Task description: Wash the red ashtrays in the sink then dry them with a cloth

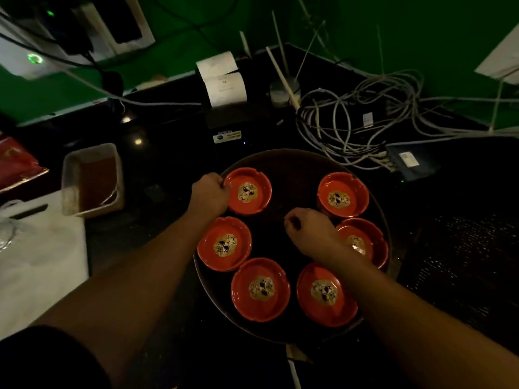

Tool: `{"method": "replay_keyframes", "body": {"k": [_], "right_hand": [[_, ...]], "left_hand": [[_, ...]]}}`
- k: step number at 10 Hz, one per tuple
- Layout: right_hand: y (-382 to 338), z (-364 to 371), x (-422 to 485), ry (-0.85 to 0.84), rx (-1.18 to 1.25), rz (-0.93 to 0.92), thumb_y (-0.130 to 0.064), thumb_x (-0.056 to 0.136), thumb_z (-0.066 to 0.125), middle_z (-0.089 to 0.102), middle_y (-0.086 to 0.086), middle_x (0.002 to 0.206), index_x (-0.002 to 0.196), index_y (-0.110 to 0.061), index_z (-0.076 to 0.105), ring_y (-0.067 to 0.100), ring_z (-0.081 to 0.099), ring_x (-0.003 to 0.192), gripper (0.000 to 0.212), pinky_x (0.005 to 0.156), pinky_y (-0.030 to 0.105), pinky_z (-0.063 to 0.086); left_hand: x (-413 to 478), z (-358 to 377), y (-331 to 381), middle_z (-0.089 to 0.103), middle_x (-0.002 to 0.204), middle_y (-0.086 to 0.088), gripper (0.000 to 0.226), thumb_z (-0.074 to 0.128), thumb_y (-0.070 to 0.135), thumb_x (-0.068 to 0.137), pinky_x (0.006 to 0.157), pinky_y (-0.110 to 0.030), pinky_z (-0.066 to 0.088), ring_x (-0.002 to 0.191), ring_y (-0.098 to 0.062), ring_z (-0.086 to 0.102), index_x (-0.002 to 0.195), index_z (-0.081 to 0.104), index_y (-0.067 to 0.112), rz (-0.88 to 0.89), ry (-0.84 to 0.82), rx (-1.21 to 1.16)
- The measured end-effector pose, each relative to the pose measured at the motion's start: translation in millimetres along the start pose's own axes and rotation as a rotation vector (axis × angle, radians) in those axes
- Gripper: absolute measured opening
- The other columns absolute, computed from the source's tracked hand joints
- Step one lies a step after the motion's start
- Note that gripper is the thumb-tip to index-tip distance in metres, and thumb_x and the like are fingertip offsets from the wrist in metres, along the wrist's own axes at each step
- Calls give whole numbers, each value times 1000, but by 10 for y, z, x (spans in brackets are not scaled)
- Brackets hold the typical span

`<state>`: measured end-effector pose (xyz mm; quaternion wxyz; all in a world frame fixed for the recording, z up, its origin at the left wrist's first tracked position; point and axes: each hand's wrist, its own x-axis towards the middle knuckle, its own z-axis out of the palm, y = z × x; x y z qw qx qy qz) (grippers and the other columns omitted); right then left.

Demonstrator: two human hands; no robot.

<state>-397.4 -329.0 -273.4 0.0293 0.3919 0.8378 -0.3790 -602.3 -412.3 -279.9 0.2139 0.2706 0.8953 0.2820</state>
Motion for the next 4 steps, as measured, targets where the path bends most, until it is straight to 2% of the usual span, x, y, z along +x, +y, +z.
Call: {"method": "replay_keyframes", "body": {"k": [1,2,3,4], "right_hand": [[-23,57,49,2,-62,-29,-26,96,52,55,8,121,128,-17,55,15,58,91,34,65,19,44],[7,122,83,-39,-149,-13,-31,96,51,49,8,133,137,-18,48,25,52,115,43,86,33,50],[13,134,41,-85,-202,-7,-32,96,51,46,8,138,138,-17,47,25,47,123,45,95,35,48],[16,75,-51,0,-107,7,-29,96,53,49,6,132,134,-17,51,20,57,108,40,83,27,50]], "left_hand": [[-16,44,-137,62,91,-12,14,50,20,97,53,-20,41,66,-12,57,100,55,7,30,4,37],[-50,80,-241,53,116,-17,30,50,23,97,71,-29,47,88,-19,56,121,52,6,54,0,145],[-188,52,-180,36,132,-17,49,53,31,95,91,-39,44,116,-31,44,138,40,13,97,20,200],[-401,132,43,36,134,-10,45,53,34,93,102,-42,36,124,-30,34,135,46,20,356,-23,270]]}}
